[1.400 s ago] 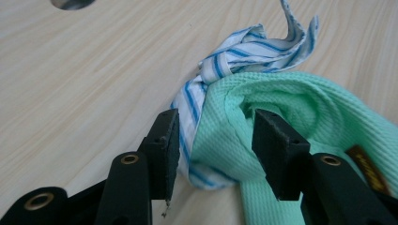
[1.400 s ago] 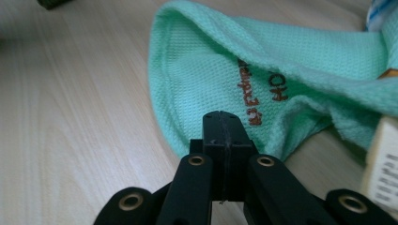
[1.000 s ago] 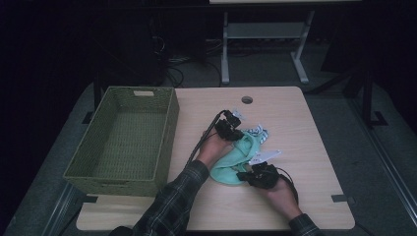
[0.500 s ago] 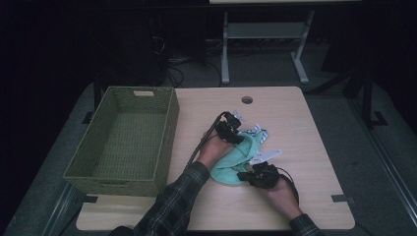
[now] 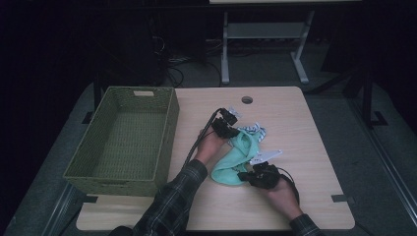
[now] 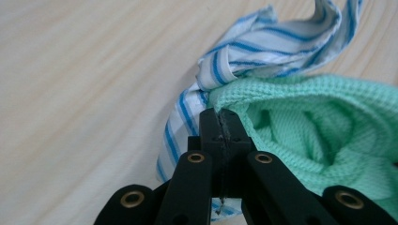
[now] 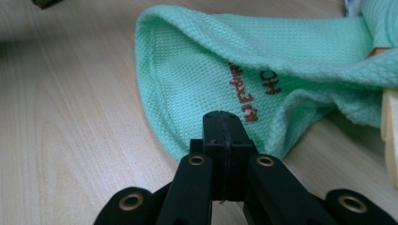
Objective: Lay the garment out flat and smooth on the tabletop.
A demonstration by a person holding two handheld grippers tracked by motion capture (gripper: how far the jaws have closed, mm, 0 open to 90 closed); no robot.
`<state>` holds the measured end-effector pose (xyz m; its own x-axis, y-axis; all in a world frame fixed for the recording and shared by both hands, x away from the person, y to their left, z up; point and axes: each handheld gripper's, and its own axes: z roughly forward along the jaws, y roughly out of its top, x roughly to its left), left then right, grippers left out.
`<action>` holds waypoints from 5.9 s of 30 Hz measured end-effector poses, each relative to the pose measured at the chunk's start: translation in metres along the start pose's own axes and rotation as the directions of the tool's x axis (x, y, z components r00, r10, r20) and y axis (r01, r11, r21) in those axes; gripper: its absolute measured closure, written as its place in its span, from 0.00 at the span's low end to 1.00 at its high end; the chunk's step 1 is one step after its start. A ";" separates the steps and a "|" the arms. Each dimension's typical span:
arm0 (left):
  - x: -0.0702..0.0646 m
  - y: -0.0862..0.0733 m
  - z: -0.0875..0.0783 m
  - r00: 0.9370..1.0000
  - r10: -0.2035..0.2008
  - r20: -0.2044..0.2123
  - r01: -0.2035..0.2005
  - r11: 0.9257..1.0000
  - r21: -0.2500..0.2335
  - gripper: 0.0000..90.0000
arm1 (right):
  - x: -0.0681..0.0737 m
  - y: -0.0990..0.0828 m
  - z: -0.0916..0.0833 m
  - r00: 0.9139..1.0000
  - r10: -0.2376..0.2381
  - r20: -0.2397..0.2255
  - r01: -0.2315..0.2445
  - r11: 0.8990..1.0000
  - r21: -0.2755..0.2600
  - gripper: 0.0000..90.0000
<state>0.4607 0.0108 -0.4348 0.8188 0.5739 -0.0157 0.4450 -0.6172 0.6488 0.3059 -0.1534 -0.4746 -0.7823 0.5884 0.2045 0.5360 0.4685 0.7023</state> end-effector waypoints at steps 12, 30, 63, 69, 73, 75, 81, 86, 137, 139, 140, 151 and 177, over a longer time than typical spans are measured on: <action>0.030 0.010 -0.036 0.992 -0.065 -0.110 0.057 0.996 -0.070 1.00 | -0.005 -0.007 -0.012 1.000 0.000 0.031 0.000 1.000 0.013 1.00; 0.015 -0.010 -0.049 0.994 -0.081 -0.066 0.078 0.996 -0.046 0.74 | -0.014 -0.015 -0.023 0.998 0.030 0.063 -0.030 0.999 0.010 1.00; -0.026 -0.071 -0.046 1.000 0.006 0.020 -0.005 1.000 -0.007 0.99 | -0.015 -0.015 -0.023 0.997 0.032 0.066 -0.033 0.999 0.014 1.00; -0.026 -0.080 -0.063 1.000 -0.017 -0.009 0.017 1.000 0.006 0.99 | -0.015 -0.015 -0.024 0.996 0.043 0.085 -0.044 0.999 0.014 1.00; -0.028 -0.091 -0.070 0.999 -0.032 -0.040 0.034 0.998 0.045 0.99 | -0.016 -0.015 -0.025 0.994 0.047 0.100 -0.049 0.999 0.014 1.00; -0.029 -0.096 -0.072 0.998 -0.042 -0.051 0.046 0.997 0.068 0.99 | -0.016 -0.015 -0.026 0.993 0.053 0.108 -0.055 0.998 0.020 1.00; -0.032 -0.106 -0.078 0.997 -0.049 -0.057 0.052 0.996 0.066 0.87 | -0.016 -0.015 -0.026 0.993 0.052 0.108 -0.054 0.998 0.020 1.00; -0.046 -0.100 -0.090 0.999 -0.034 -0.002 0.034 0.999 -0.017 0.82 | -0.016 -0.015 -0.026 0.993 0.056 0.106 -0.058 0.998 0.017 1.00; -0.058 -0.118 -0.087 0.996 0.073 0.054 -0.076 0.996 0.053 0.78 | -0.095 0.056 -0.007 0.983 0.092 0.156 -0.081 0.994 -0.077 0.89; -0.057 -0.117 -0.087 0.997 0.069 0.047 -0.071 0.996 0.046 0.73 | -0.101 0.062 -0.001 0.984 0.097 0.151 -0.086 0.993 -0.077 0.88; -0.056 -0.114 -0.086 0.997 0.061 0.037 -0.062 0.997 0.037 0.70 | -0.104 0.064 0.002 0.984 0.100 0.148 -0.089 0.993 -0.082 0.88; -0.055 -0.105 -0.066 0.997 0.081 -0.014 -0.080 0.996 0.040 0.59 | -0.122 0.080 0.030 0.982 0.146 0.120 -0.142 0.989 -0.041 0.84; -0.056 -0.115 -0.077 0.997 0.064 0.043 -0.067 0.996 0.053 0.65 | -0.133 0.061 0.015 0.961 0.178 0.210 -0.169 0.984 -0.062 0.88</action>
<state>0.3356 0.0910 -0.4497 0.8605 0.5095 -0.0062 0.4081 -0.6818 0.6072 0.4472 -0.1933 -0.4693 -0.5898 0.7876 0.1781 0.6393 0.3208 0.6988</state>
